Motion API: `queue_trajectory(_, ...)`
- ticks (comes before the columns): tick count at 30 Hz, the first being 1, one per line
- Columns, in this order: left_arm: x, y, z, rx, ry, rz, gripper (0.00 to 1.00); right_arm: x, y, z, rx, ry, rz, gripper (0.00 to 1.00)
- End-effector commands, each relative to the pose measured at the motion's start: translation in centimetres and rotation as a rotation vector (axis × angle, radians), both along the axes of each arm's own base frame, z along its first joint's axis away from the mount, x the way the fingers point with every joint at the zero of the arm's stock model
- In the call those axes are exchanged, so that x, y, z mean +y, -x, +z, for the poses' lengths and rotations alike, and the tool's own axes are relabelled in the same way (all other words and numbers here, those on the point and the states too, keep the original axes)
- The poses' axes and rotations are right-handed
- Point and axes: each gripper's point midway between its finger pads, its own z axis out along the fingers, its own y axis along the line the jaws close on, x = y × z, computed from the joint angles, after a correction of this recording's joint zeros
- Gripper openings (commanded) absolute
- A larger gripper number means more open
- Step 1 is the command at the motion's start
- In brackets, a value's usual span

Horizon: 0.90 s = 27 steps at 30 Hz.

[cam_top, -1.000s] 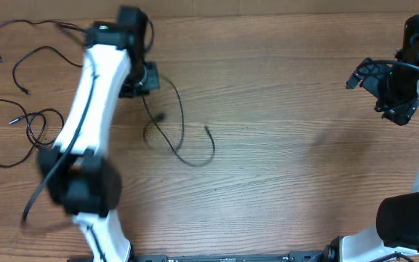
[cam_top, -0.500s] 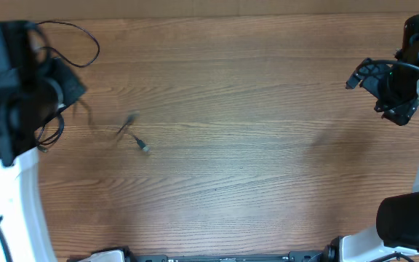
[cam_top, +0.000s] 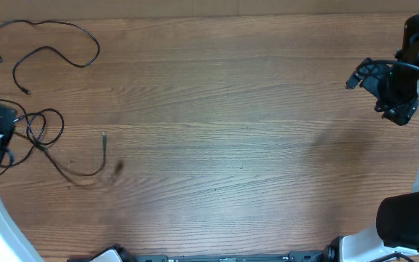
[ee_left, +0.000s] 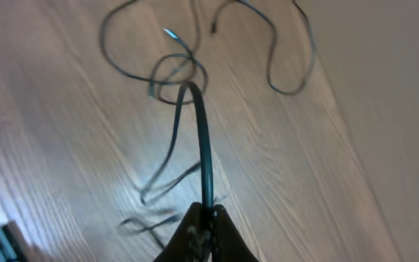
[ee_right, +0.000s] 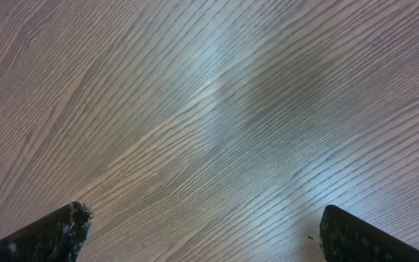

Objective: Untangle cables
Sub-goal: 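Drag the grasped center cable to the left edge with the left gripper, then lay the cable down at the left and release it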

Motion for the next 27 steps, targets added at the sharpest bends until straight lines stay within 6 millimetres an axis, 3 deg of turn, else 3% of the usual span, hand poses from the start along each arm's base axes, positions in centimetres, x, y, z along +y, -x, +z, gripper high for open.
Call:
queue_trajectory(1,3.0,1.6,-2.1,0.065,0.023,0.136,0.04,-0.1,-0.1,0.1,-0.003,0.006,-0.001,1.0)
queue_trajectory(8,8.3,3.6,-8.2,0.12,0.163,0.426,0.04,-0.1,-0.1,0.1,-0.003,0.006,-0.001,1.0)
queue_trajectory(16,13.5,5.3,-14.1,0.217,0.246,0.595,0.04,-0.1,-0.1,0.1,-0.003,0.006,-0.001,1.0)
queue_trajectory(23,19.4,7.2,-17.4,0.41,0.065,0.716,0.04,-0.1,-0.1,0.1,-0.003,0.006,-0.001,1.0)
queue_trajectory(27,22.1,6.9,-19.3,0.503,-0.018,0.65,0.04,-0.1,-0.1,0.1,-0.003,0.006,-0.001,1.0)
